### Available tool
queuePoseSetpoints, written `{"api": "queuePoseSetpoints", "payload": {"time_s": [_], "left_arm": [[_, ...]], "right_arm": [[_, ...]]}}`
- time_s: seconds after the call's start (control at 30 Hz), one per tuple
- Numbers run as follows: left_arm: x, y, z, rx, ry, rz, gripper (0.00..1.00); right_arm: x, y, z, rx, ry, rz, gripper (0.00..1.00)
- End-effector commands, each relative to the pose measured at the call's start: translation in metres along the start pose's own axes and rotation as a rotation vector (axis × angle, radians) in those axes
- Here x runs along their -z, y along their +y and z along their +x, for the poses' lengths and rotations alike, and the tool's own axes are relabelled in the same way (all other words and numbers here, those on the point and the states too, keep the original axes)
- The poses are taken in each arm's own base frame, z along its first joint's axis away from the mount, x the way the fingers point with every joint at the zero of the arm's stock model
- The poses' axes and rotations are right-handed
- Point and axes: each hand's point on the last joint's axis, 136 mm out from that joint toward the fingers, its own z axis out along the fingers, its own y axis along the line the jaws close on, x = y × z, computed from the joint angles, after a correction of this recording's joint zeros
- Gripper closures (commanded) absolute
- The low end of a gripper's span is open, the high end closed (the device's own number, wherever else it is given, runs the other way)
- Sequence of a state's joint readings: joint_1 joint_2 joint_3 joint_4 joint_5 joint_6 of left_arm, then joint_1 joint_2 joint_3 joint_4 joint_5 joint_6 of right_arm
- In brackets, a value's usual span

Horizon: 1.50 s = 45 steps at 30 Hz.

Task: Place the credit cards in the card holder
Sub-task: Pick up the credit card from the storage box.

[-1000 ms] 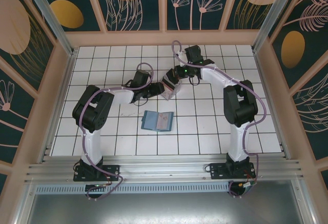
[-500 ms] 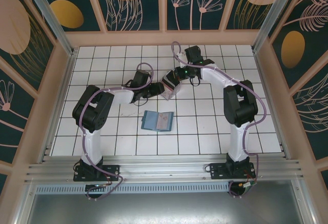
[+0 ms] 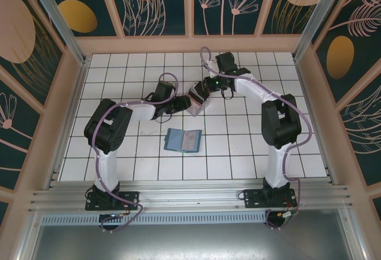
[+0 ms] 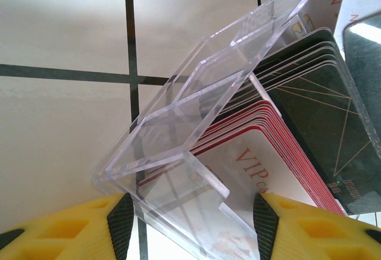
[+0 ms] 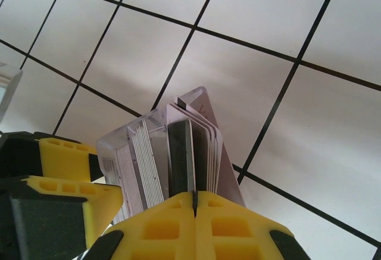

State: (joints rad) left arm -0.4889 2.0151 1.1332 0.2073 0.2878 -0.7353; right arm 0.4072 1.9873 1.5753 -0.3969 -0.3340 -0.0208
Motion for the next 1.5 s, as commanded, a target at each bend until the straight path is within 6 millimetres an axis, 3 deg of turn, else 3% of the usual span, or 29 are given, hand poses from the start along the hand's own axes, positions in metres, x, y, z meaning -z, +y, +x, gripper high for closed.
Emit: {"api": "queuePoseSetpoints", "payload": {"time_s": [0.0,0.33,0.7,0.9,1.0,1.2,1.47], "left_arm": [[-0.004,0.022,0.019,0.028,0.059,-0.061,0.42],[-0.001,0.017,0.016,0.030,0.050,-0.046,0.42],[0.024,-0.014,-0.001,0.005,0.011,0.031,0.36],[0.058,-0.052,-0.021,-0.015,-0.060,0.127,0.34],[0.087,-0.083,-0.034,-0.017,-0.141,0.265,0.32],[0.118,-0.141,-0.042,-0.039,-0.134,0.581,0.33],[0.123,-0.161,-0.050,-0.007,-0.125,0.734,0.36]], "right_arm": [[0.025,0.009,-0.018,0.007,-0.060,-0.041,0.99],[0.039,0.012,-0.028,-0.058,-0.113,-0.156,1.00],[0.046,0.020,-0.030,-0.114,-0.141,-0.278,1.00],[0.065,0.024,-0.038,-0.152,-0.183,-0.355,1.00],[0.075,0.026,-0.041,-0.171,-0.203,-0.394,1.00],[0.100,0.037,-0.047,-0.229,-0.253,-0.533,1.00],[0.123,0.054,-0.051,-0.241,-0.280,-0.646,1.00]]}}
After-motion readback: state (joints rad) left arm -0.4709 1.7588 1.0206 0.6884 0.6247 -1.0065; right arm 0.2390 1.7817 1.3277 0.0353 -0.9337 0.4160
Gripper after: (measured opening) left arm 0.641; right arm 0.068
